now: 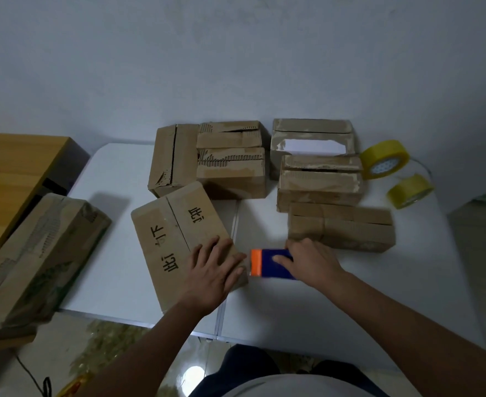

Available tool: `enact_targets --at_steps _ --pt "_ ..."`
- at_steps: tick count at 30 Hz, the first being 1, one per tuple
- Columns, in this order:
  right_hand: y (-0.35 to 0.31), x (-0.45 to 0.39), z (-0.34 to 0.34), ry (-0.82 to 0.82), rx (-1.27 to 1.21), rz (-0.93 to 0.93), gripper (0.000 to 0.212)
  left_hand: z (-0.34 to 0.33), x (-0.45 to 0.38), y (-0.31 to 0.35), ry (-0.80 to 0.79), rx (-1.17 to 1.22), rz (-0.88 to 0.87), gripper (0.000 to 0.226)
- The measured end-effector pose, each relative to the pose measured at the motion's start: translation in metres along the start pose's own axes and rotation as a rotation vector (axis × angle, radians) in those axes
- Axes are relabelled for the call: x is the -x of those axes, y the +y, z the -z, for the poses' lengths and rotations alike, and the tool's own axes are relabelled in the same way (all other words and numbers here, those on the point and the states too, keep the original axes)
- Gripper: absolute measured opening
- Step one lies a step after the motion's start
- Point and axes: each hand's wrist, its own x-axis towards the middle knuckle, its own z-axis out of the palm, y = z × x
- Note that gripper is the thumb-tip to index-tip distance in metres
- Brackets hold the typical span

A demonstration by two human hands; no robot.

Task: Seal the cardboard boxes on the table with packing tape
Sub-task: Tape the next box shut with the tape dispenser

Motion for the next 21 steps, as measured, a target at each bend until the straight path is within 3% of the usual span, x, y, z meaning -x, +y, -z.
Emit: enact_targets --at_steps 4,8,12,15,17,21 --pt "0.030 -0.007 -0.002 -0.061 0.150 -0.152 0.037 0.002 0.006 0.001 0.005 0.005 -0.010 0.037" --pt "0.029 -0.001 -0.040 0.006 0.022 -0.114 0.037 0.002 0.005 0.000 -0.006 0.014 -0.007 0.046" --pt "0.021 0.014 -0.079 -0.135 -0.231 -0.156 0.047 0.003 0.006 -0.001 0.015 0.048 -0.007 0.048" --pt "0.013 0.012 -0.088 -0.025 -0.261 -0.102 0.041 0.002 0.006 0.000 0.026 0.063 -0.002 0.050" --pt "-0.007 0.006 -0.080 0.047 -0.547 -0.097 0.032 0.001 0.006 0.000 0.027 0.076 -0.003 0.050" --pt "-0.054 -0.004 -0.047 -0.226 -1.454 -0.345 0.031 -0.001 0.006 -0.001 0.029 0.087 -0.006 0.049"
